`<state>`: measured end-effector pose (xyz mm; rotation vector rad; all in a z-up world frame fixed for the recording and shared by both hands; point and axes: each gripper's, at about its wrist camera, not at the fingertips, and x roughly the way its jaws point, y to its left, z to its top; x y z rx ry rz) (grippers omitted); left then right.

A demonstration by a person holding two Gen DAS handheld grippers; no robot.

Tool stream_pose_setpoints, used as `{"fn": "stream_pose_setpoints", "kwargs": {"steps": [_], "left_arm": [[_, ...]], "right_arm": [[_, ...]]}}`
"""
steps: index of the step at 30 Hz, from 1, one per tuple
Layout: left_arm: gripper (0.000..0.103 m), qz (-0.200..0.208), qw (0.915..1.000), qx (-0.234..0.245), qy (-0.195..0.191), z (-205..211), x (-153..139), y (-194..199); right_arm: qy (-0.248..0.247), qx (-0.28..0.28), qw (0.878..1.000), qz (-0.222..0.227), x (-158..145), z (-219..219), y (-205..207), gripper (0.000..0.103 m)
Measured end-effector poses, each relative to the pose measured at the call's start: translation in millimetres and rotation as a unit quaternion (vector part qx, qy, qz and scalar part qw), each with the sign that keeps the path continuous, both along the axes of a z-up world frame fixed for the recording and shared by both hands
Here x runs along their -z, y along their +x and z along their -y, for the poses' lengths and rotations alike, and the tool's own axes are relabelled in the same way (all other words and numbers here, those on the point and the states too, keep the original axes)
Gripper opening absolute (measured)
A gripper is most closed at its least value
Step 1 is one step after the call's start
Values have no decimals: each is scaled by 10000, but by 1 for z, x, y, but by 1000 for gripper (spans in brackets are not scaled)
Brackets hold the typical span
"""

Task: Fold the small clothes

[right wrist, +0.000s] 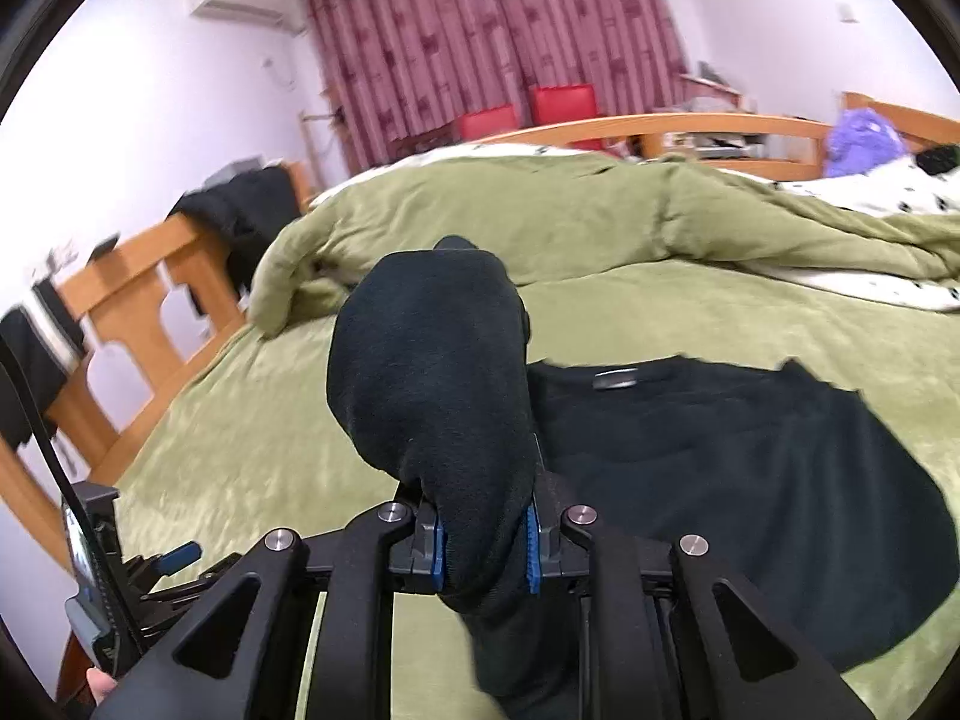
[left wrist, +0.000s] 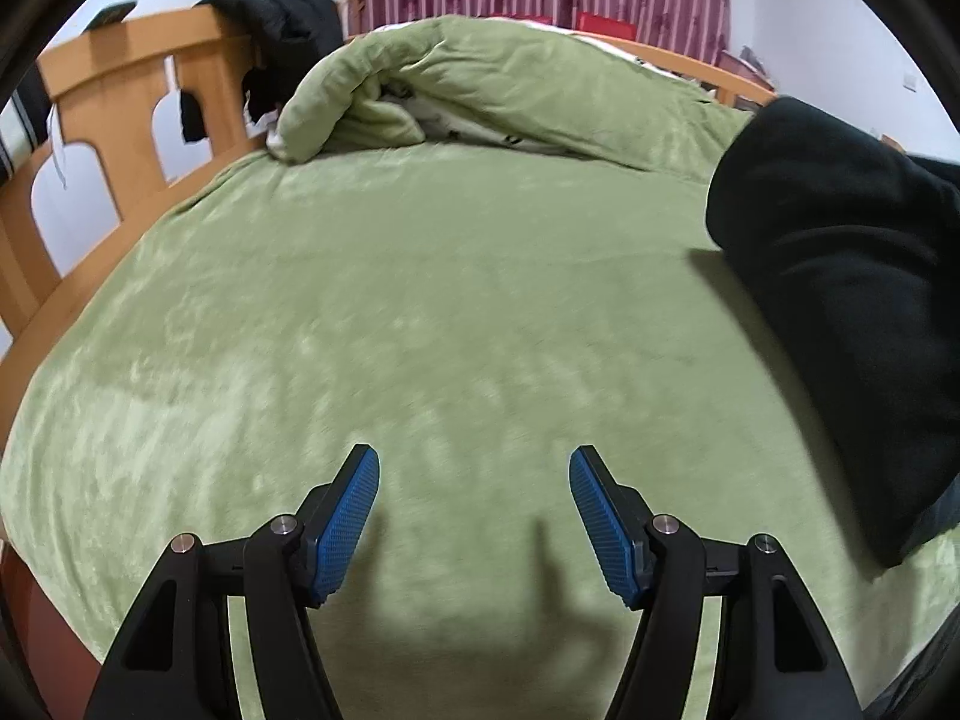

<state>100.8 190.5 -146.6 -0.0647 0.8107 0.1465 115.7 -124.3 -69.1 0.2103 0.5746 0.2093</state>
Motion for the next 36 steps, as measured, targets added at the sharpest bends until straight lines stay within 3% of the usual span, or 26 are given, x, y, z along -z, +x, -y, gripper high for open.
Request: {"fn": "stream_pose_setpoints", "kwargs": {"steps": [7,10,13,16,18,20,22,27,30,36], "left_arm": [[64,160,9990,380,152,55,-25,10],[64,230,9976,609,228,84,-33,13],[64,265,9959,819,279,113,-37,17],[64,245,9938,1053,266,142,-39,22],[64,222,9924,1184,263,159,-40,25],[64,217,9904,1333,297,176,-41,27],[64,237,9889,1430,320,188,-43,26],[64,133,9878,1550,88,205,-40,32],[64,52,9876,1558,-175,211,-38,41],[64,-27,9852,1631,-527,225,-36,50]], "right_arm": [[107,671,9976,133,-2,90,-17,17],[94,1133,9935,49,12,142,-26,17],[133,1714,9841,-449,44,195,-28,17],[421,1875,9751,-1108,80,231,-27,17],[550,1752,9735,-1362,96,243,-30,22],[262,1783,9731,-1432,97,244,-34,31],[-94,1809,9747,-1312,90,242,-42,36],[-281,1791,9782,-1011,71,265,-59,46],[-105,1722,9811,-873,66,283,-55,51],[130,1460,9871,-639,64,287,-30,51]]}}
